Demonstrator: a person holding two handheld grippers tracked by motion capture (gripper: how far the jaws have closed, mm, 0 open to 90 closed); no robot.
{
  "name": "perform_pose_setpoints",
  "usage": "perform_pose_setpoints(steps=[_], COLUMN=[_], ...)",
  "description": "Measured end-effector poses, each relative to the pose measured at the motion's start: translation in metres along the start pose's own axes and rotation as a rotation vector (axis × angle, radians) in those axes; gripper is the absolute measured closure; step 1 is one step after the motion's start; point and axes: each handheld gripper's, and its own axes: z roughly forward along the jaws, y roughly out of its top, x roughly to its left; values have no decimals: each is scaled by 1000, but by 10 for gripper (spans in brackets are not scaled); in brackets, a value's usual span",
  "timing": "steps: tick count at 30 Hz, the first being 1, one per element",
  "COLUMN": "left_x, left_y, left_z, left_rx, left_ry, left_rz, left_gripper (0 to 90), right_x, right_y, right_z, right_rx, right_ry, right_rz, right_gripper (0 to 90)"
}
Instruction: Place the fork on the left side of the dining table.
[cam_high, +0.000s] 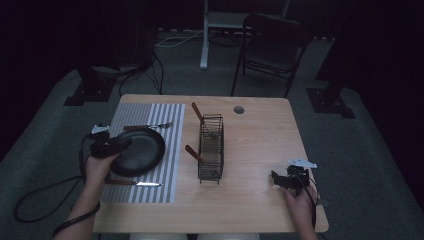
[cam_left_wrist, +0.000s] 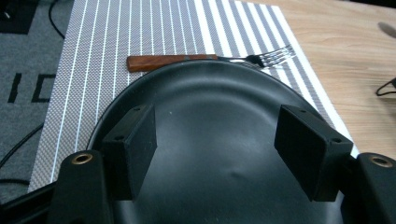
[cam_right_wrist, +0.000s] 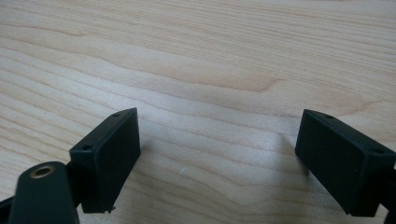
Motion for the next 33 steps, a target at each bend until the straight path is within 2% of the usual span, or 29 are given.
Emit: perform_pose_setpoints(steps=[4,7,11,14,23,28,30,33], left_x=[-2,-3,-5,-5,-5,-5,-7,-7], left_y=[-10,-15,-23,-31,-60,-70,-75,-83], left_z=[-6,-11,-17,-24,-37,-47,-51,-55], left_rx=[6,-12,-17,-47,-31,-38,-39,-47], left_ry=[-5,-8,-6,-2,-3,-3,5,9], left_rz=[19,10,29,14,29,33,51,49], left_gripper=[300,300,300,300,300,300,300,300], right_x=[0,0,0,0,0,0,0,0], right_y=[0,0,0,0,0,0,0,0], right_z=[0,0,0,0,0,0,0,0], right_rx=[0,0,0,0,0,1,1,1], right_ry=[0,0,0,0,0,0,0,0], right_rz=[0,0,0,0,0,2,2,1], right_gripper=[137,137,137,137,137,137,137,137])
